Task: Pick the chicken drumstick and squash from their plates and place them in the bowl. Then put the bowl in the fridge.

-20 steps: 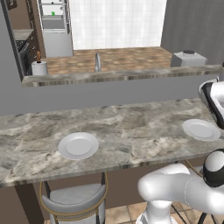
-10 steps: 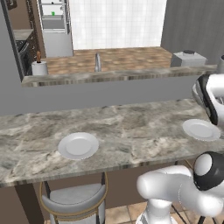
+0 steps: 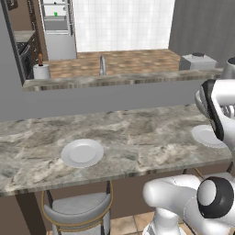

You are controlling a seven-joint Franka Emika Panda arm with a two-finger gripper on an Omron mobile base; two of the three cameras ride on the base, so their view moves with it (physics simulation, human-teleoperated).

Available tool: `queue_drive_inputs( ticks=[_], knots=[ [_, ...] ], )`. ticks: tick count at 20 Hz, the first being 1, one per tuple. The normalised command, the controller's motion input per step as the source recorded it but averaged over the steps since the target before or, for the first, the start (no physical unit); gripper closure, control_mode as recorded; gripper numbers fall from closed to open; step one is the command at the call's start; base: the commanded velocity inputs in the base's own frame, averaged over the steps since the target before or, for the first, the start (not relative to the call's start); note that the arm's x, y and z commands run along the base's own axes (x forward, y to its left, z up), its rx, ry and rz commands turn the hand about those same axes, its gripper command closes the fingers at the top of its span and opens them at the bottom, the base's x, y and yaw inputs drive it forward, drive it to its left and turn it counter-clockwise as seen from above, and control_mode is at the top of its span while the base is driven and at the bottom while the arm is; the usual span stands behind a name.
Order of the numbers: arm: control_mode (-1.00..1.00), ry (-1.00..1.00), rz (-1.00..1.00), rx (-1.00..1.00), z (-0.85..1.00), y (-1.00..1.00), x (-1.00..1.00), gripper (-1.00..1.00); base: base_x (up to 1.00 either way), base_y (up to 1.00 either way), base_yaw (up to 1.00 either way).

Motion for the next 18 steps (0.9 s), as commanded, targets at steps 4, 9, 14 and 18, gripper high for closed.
queue_drive_inputs(
  ticks=[4,9,14,18],
  knots=[
    [-1.0,0.0,0.0,0.04,0.0,0.46,-0.31,1.0,0.0,0.0,0.0],
    [-1.0,0.0,0.0,0.1,0.0,0.45,-0.25,1.0,0.0,0.0,0.0],
    [-1.0,0.0,0.0,0.17,0.0,0.36,-0.22,1.0,0.0,0.0,0.0],
    [-1.0,0.0,0.0,0.18,0.0,0.38,-0.09,1.0,0.0,0.0,0.0]
  ],
)
